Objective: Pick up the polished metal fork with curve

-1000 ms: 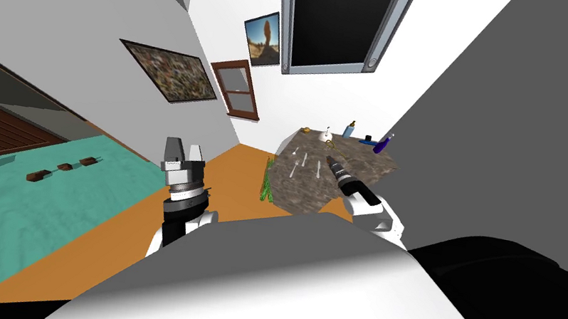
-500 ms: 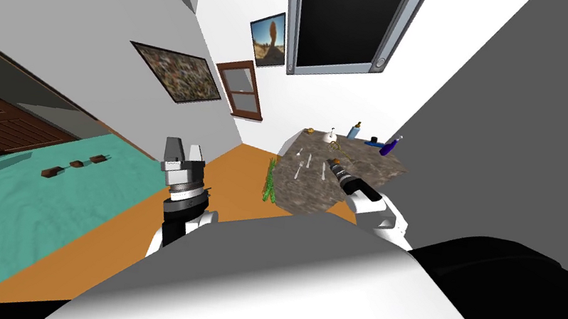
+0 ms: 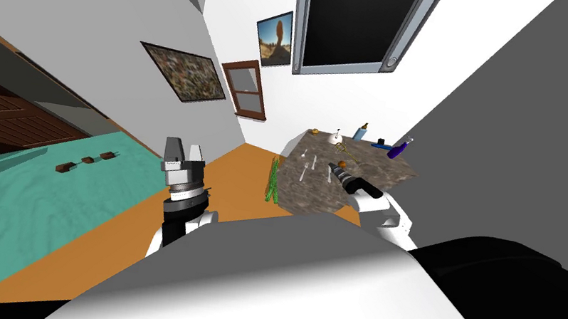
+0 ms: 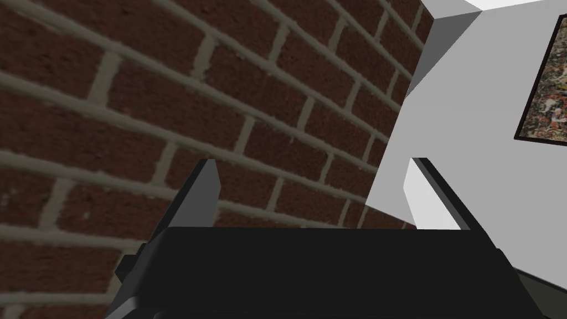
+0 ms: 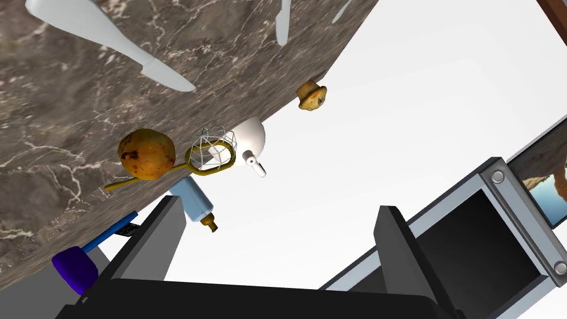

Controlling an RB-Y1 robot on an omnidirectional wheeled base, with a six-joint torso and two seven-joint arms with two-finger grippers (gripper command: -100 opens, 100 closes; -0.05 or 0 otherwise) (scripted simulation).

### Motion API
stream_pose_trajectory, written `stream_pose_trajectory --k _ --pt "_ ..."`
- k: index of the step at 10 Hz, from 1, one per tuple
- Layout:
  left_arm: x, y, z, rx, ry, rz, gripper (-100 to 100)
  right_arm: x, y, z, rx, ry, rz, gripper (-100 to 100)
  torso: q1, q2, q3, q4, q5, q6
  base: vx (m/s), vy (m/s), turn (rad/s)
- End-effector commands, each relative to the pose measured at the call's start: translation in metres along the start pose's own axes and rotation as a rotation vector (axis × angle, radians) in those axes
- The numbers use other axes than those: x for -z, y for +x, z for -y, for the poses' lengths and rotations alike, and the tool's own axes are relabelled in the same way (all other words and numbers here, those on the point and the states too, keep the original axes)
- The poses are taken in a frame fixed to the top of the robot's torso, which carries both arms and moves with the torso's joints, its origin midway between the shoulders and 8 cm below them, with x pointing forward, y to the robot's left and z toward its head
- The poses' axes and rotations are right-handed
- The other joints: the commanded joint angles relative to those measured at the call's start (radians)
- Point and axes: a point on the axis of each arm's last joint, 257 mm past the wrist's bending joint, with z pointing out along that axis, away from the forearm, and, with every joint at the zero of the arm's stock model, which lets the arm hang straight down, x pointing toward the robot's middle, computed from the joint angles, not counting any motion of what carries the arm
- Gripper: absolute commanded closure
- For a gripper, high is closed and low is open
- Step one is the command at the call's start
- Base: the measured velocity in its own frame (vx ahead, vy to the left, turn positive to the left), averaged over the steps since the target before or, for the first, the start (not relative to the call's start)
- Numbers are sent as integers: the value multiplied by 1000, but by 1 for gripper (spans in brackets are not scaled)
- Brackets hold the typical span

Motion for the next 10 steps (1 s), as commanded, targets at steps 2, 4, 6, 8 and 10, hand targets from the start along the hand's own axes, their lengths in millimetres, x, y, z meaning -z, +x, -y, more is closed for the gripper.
stream_pose_trajectory --k 2,4,6,8,10 --pt "0 0 0 0 0 0 0 -2 1 19 25 65 -32 -100 1 -1 0 0 0 -1 34 51 87" --pt "0 0 0 0 0 0 0 -3 2 35 45 120 -59 -100 2 -1 -1 0 0 -1 39 59 88" --pt "0 0 0 0 0 0 0 -3 2 51 62 172 -85 -100 2 -2 -1 0 0 0 53 56 85" --pt "0 0 0 0 0 0 0 -3 2 65 75 220 -109 -100 -1 0 0 0 0 0 24 24 60" --pt "0 0 0 0 0 0 0 -2 2 79 86 266 -132 -100 0 -1 0 0 0 0 41 40 111"
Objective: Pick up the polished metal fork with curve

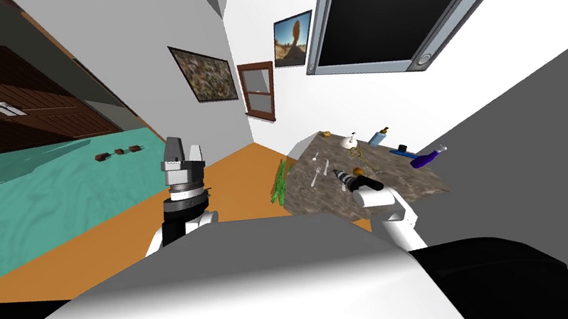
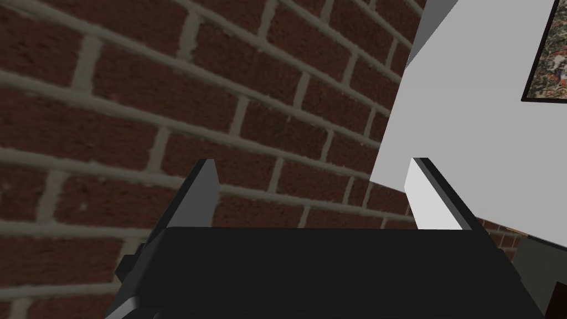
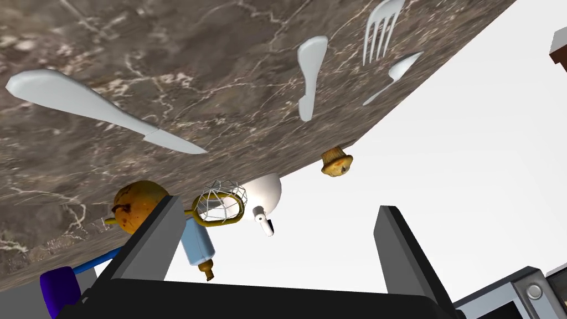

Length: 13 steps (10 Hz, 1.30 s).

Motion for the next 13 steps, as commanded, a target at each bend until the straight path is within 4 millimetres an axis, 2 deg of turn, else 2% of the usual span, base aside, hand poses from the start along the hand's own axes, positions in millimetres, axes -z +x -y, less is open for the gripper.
stream_pose_trajectory --k 1,6,13 --pt "0 0 0 0 0 0 0 -1 4 12 6 43 -26 -100 0 0 0 0 0 0 52 41 64" --pt "0 0 0 0 0 0 0 -4 10 54 22 185 -109 -100 0 0 0 0 0 1 51 40 112" --pt "0 0 0 0 0 0 0 1 21 94 19 326 -206 -100 -1 1 0 0 0 0 47 30 98"
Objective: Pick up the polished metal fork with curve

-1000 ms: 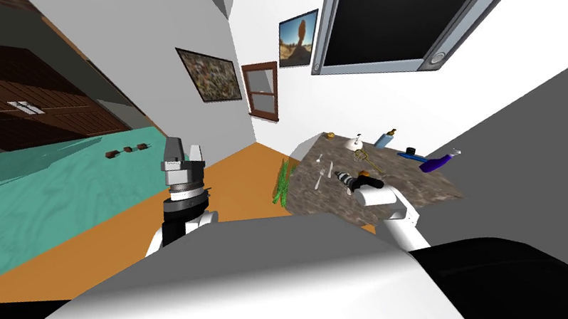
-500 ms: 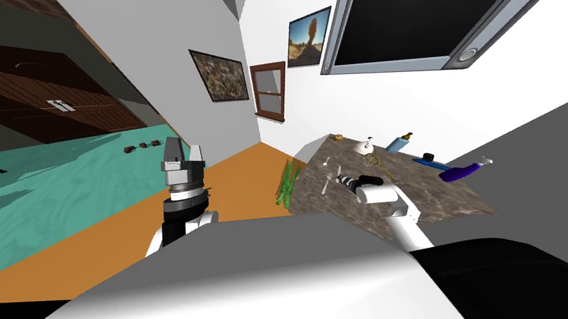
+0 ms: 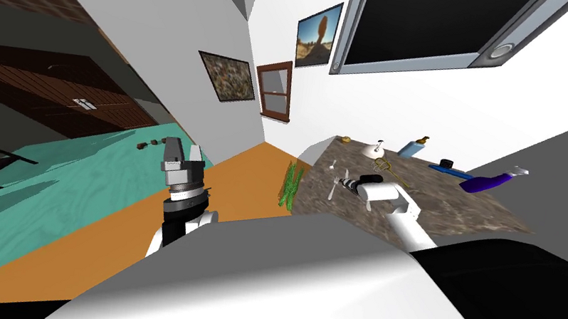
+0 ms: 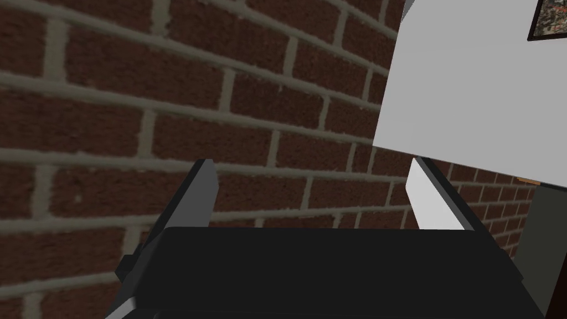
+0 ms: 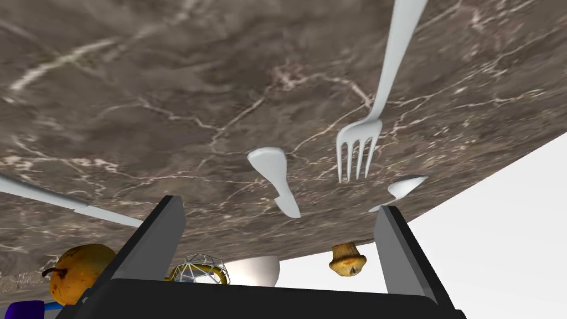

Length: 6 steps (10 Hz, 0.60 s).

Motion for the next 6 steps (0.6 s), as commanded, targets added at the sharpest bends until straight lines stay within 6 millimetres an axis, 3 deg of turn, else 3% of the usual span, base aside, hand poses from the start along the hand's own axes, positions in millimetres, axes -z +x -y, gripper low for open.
stream_pose_trajectory --k 1,6 --pt "0 0 0 0 0 0 0 -2 4 12 -3 44 -34 -100 0 0 0 0 0 0 54 29 141" --pt "0 0 0 0 0 0 0 -3 15 41 -11 147 -119 -100 0 1 1 0 0 0 37 22 93"
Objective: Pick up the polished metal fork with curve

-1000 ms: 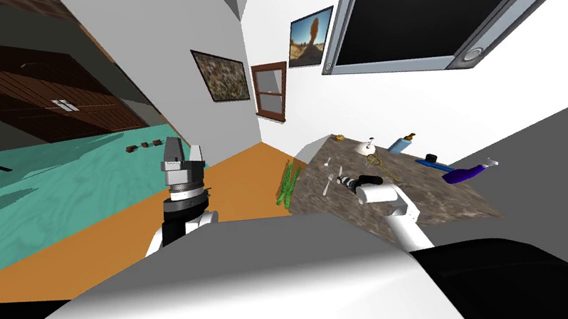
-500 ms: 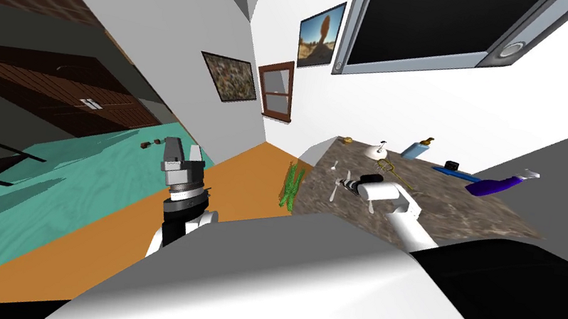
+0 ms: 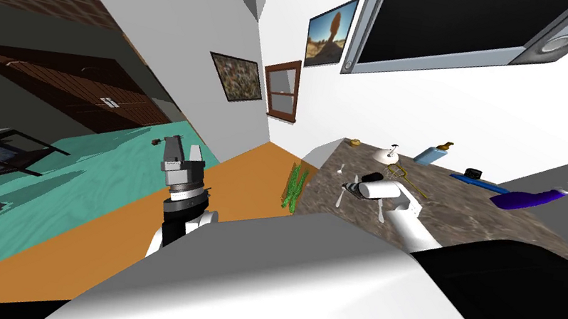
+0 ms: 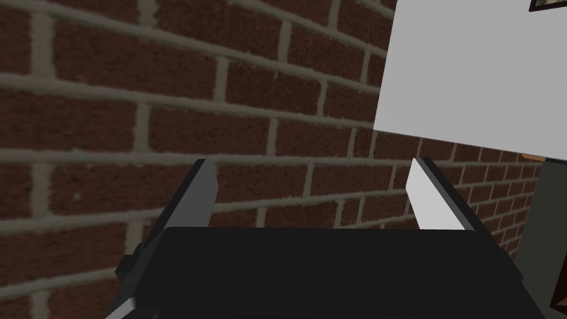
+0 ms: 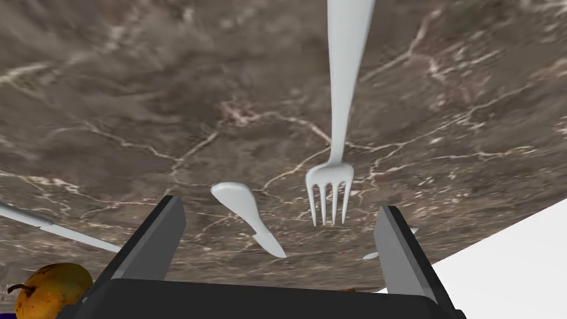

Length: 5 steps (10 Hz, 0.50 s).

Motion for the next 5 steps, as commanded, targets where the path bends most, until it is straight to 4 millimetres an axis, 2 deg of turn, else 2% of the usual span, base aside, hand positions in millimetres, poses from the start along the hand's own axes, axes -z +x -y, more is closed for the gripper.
stream_pose_trajectory --k 1,5 --pt "0 0 0 0 0 0 0 -2 4 11 -3 42 -36 -100 0 0 0 0 0 0 32 19 133" --pt "0 0 0 0 0 0 0 -1 12 35 -5 123 -102 -100 0 0 0 0 0 0 33 21 84"
